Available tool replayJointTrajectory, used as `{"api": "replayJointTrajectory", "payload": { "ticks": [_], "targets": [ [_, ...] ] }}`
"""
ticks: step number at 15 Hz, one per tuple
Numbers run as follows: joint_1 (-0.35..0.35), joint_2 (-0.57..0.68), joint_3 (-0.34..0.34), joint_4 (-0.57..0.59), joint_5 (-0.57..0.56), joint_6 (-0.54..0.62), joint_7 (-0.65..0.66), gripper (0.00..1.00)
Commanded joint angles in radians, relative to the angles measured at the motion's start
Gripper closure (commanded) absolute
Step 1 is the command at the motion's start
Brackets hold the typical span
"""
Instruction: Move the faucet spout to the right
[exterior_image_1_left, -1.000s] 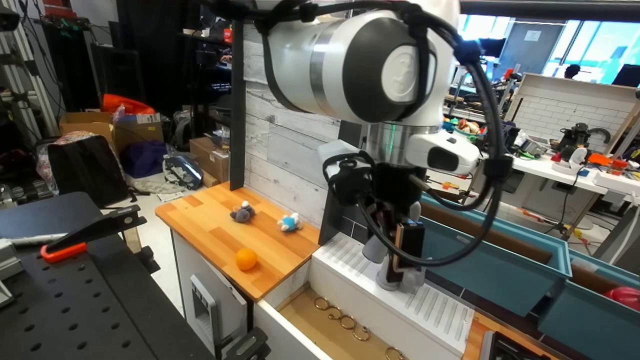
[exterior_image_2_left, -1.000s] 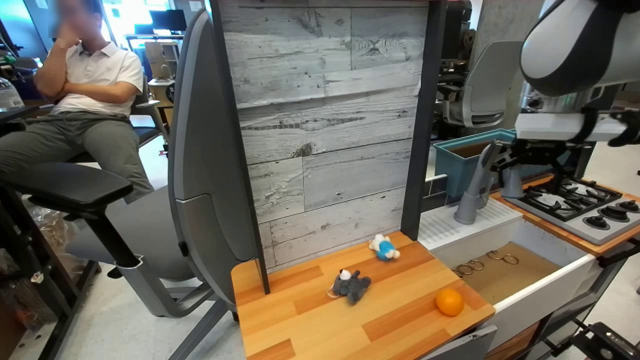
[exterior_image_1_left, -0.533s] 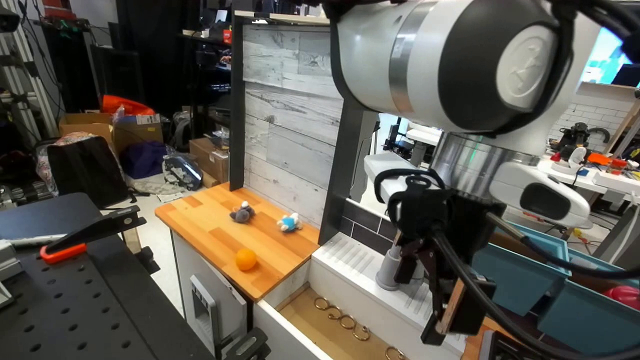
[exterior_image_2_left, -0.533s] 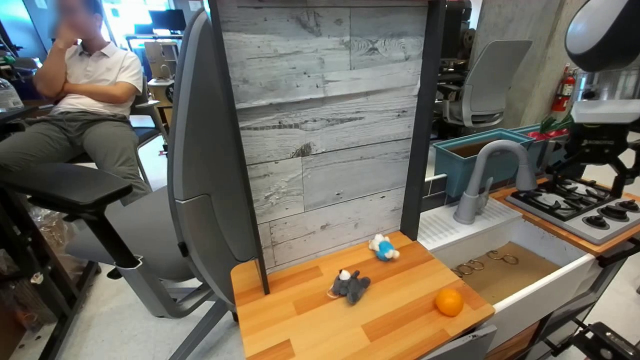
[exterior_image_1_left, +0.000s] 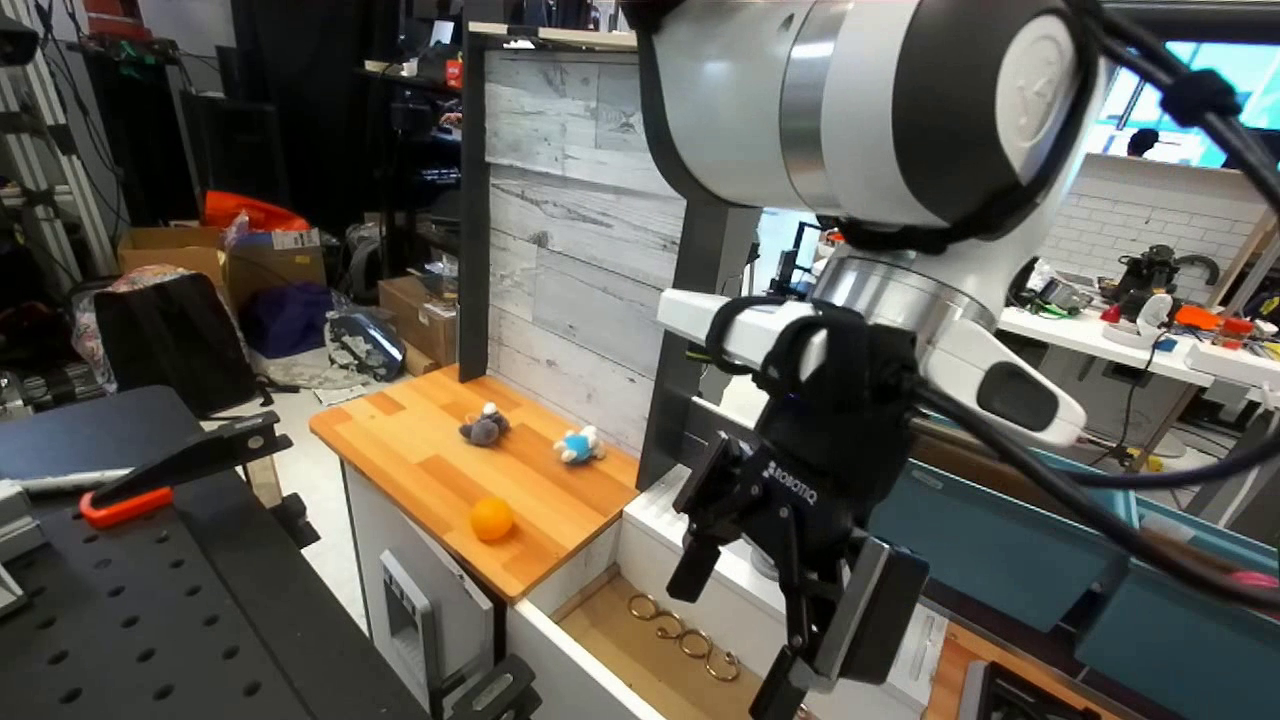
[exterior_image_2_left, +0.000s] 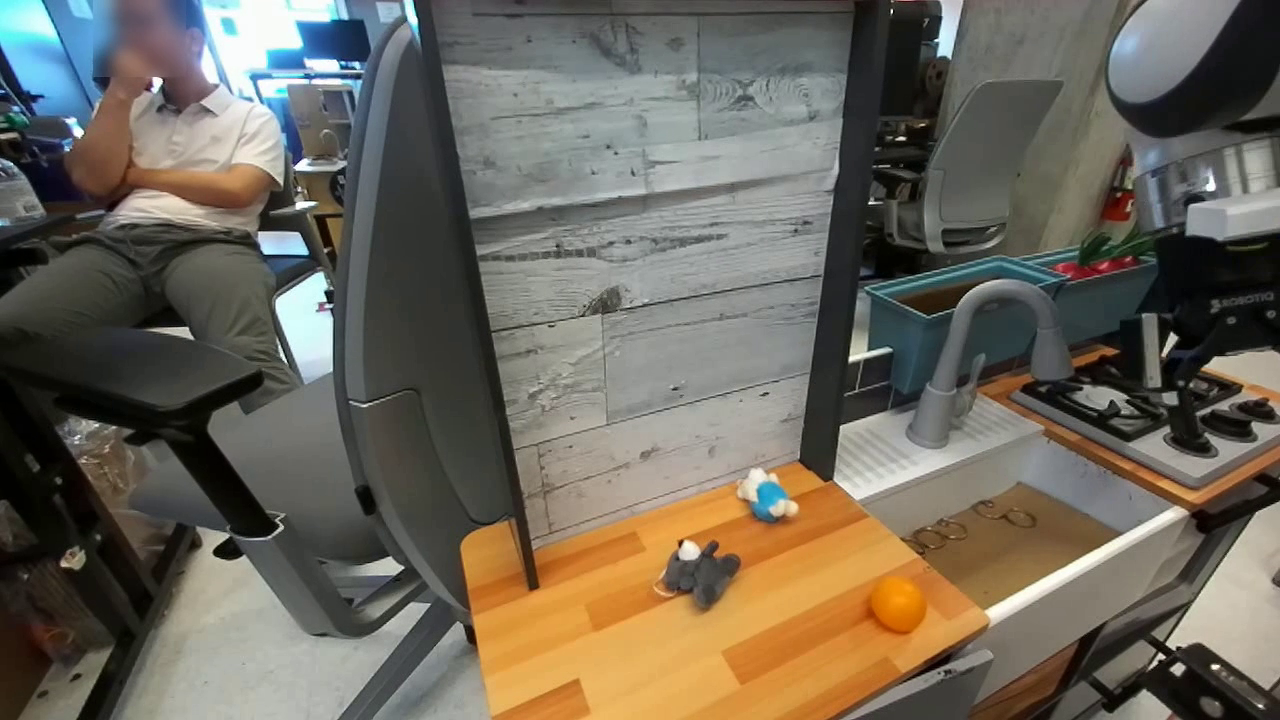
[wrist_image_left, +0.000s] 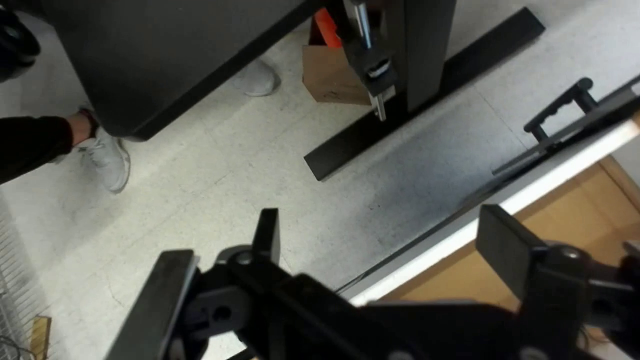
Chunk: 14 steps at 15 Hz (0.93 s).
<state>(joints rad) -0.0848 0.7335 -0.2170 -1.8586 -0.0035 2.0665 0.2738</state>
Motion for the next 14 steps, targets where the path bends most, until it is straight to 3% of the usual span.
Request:
{"api": "replayJointTrajectory", "payload": {
  "ticks": [1, 5, 9, 12, 14],
  "targets": [
    [0.076, -0.011, 0.004, 0.004, -0.123, -0.055, 0.007, 0.00],
    [0.135, -0.020, 0.039, -0.048, -0.202, 0.061, -0.011, 0.00],
    [0.173, -0.025, 0.078, -0.120, -0.255, 0.298, -0.037, 0.00],
    [0.183, -0.023, 0.110, -0.167, -0.259, 0.457, -0.087, 0.00],
    [0.160, -0.023, 0.153, -0.176, -0.207, 0.470, -0.135, 0.00]
  ]
}}
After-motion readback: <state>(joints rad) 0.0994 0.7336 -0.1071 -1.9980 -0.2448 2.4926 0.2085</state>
